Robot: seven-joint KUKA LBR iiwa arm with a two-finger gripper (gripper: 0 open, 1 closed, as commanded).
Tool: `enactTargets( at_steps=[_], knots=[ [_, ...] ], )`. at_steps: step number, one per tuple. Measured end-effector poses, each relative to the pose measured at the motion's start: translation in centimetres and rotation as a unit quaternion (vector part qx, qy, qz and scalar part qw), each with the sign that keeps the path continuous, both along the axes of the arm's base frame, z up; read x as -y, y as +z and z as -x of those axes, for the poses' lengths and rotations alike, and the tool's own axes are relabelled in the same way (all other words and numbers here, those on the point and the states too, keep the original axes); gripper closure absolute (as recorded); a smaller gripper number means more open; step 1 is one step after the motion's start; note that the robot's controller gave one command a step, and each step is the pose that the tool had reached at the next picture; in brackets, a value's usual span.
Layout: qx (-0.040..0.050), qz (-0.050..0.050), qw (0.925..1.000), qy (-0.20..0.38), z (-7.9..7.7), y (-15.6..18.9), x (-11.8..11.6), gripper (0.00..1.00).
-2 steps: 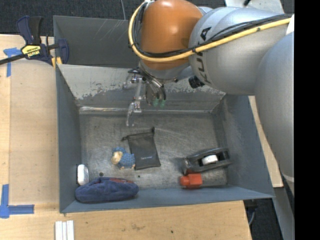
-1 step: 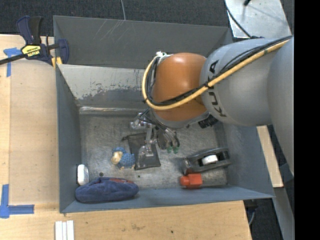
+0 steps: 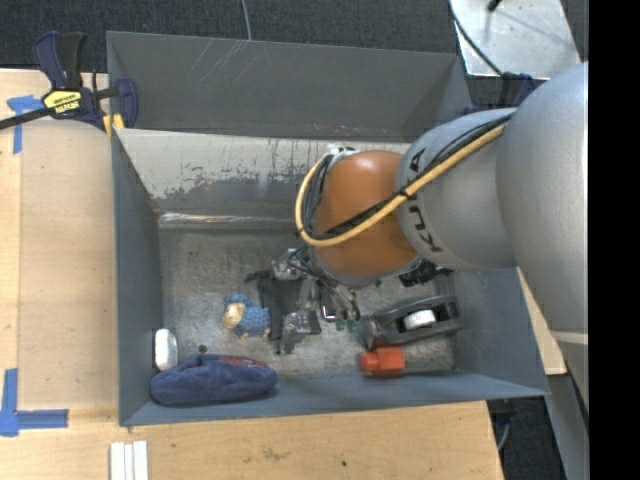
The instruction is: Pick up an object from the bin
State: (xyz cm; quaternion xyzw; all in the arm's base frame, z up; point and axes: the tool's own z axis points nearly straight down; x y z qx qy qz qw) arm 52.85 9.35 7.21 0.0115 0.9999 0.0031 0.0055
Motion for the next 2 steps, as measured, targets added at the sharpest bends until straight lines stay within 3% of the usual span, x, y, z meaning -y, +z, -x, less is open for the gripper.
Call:
enactTargets(
  at_steps=[1,2],
  knots=[
    [0.0114,0.000,0.9999,-0.001,-0.7,0.6,0.0,1.00],
    [0.0004,0.002,0.9999,0.013,-1.0,13.8,-1.3,1.00]
  ],
)
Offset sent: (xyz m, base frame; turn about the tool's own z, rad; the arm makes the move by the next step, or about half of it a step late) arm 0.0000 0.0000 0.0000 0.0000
